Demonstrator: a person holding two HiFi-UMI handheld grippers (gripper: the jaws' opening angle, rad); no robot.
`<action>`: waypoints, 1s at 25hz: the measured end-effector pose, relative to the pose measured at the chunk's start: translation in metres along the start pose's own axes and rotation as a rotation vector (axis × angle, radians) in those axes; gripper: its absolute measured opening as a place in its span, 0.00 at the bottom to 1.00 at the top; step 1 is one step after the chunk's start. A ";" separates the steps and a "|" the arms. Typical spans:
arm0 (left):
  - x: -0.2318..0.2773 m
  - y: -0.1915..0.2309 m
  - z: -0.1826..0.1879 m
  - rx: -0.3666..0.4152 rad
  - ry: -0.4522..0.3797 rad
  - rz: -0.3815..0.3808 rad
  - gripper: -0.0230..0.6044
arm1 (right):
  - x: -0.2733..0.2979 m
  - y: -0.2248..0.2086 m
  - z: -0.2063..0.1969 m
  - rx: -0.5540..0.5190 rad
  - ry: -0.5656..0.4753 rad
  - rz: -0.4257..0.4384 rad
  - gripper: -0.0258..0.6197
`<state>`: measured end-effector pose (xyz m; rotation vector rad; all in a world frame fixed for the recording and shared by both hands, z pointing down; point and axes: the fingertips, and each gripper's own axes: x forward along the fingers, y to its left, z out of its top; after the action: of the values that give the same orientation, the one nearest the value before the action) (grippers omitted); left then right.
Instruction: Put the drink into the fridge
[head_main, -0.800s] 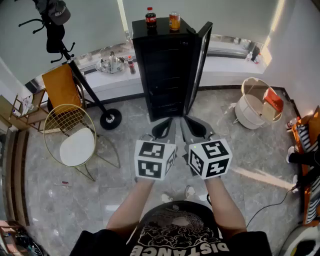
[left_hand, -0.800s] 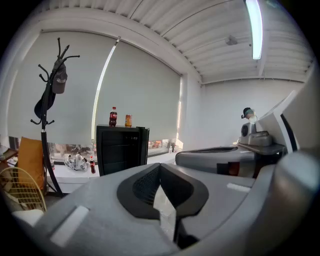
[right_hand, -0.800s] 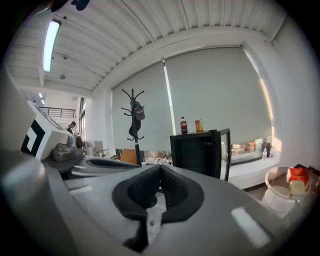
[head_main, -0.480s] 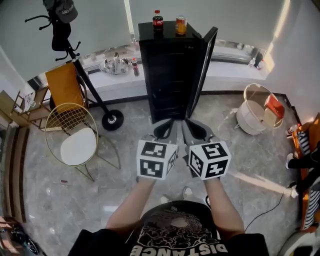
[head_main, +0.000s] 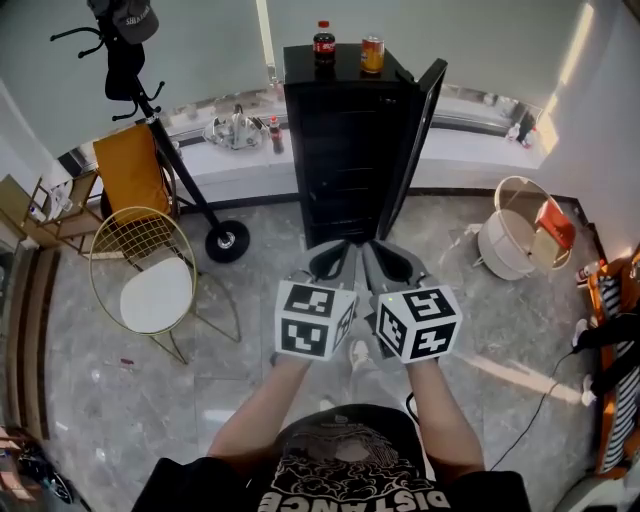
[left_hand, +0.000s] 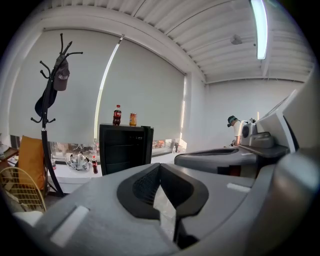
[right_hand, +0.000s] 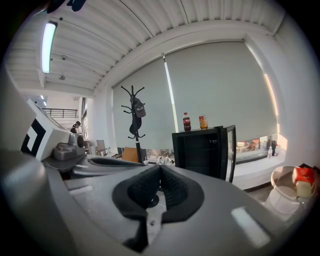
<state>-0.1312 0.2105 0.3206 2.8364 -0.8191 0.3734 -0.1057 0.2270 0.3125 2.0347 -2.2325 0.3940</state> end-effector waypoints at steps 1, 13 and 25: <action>0.006 0.003 0.001 0.002 0.003 0.003 0.04 | 0.005 -0.004 0.001 -0.002 0.002 0.001 0.04; 0.101 0.047 0.030 -0.010 0.023 0.057 0.04 | 0.087 -0.072 0.024 -0.008 0.012 0.059 0.04; 0.200 0.078 0.059 -0.020 0.060 0.141 0.04 | 0.160 -0.149 0.049 -0.019 0.028 0.153 0.04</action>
<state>0.0014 0.0323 0.3281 2.7422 -1.0080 0.4646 0.0300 0.0492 0.3224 1.8431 -2.3739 0.4102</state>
